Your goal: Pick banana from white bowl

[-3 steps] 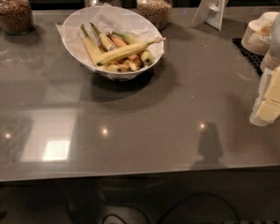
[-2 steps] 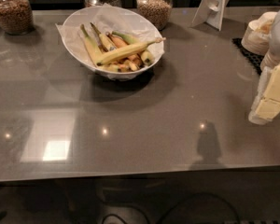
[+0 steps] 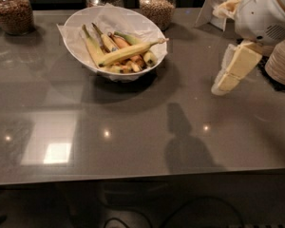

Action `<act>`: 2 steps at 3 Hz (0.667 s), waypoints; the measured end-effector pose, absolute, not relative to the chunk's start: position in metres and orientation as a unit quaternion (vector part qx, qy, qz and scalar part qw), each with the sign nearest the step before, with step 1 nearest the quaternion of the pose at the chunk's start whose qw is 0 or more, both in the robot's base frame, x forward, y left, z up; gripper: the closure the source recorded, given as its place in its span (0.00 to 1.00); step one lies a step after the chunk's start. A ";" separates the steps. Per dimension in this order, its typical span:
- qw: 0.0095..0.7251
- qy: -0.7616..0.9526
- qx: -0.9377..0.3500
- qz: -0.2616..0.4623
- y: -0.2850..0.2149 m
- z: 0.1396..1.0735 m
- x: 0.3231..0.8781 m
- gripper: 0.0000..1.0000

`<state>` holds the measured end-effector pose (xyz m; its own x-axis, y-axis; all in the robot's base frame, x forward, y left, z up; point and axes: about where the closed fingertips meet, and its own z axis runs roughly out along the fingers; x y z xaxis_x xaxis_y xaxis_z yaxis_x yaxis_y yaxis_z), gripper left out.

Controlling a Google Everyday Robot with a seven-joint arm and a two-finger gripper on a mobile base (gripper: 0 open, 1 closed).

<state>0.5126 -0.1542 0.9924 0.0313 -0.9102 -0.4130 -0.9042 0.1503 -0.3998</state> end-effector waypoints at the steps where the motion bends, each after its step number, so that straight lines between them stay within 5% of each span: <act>1: 0.365 0.645 -0.671 0.016 -0.115 1.006 0.556 0.00; 2: 0.412 0.597 -0.687 0.036 -0.068 1.027 0.598 0.00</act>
Offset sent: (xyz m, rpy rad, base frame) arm 0.1381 0.1489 0.0523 0.2770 -0.2233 0.3406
